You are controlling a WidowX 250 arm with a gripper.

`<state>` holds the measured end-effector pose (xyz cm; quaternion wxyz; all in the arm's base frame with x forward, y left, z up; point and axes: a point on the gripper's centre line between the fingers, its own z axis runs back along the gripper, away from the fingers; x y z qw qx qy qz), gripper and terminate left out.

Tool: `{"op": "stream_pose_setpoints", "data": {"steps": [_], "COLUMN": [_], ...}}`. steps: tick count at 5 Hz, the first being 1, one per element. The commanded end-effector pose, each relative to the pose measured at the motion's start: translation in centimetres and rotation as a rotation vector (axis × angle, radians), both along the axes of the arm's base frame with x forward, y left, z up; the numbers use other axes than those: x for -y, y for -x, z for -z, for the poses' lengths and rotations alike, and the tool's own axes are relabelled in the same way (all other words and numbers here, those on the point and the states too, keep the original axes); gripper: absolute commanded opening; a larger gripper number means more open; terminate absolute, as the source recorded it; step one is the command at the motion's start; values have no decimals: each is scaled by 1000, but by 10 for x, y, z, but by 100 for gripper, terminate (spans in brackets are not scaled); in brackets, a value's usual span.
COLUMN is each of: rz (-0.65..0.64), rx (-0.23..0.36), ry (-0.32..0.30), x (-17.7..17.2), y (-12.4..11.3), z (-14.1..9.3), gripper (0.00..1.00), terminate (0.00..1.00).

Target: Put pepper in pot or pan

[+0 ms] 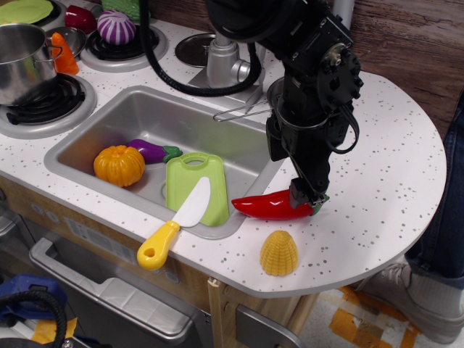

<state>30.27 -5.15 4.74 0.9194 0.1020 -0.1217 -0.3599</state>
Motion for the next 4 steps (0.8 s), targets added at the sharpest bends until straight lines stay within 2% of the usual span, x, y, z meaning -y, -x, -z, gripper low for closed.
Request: {"op": "stream_pose_setpoints", "data": {"steps": [1,3,4], "rz": [0,22,5], "rx": [0,-29,-32], "ry": [0,58,136], "x": [0,-8,-11], "y": [0,-5,-6], "z": [0,19,34], "gripper": [100,100,100], "terminate": [0,0,0]}}
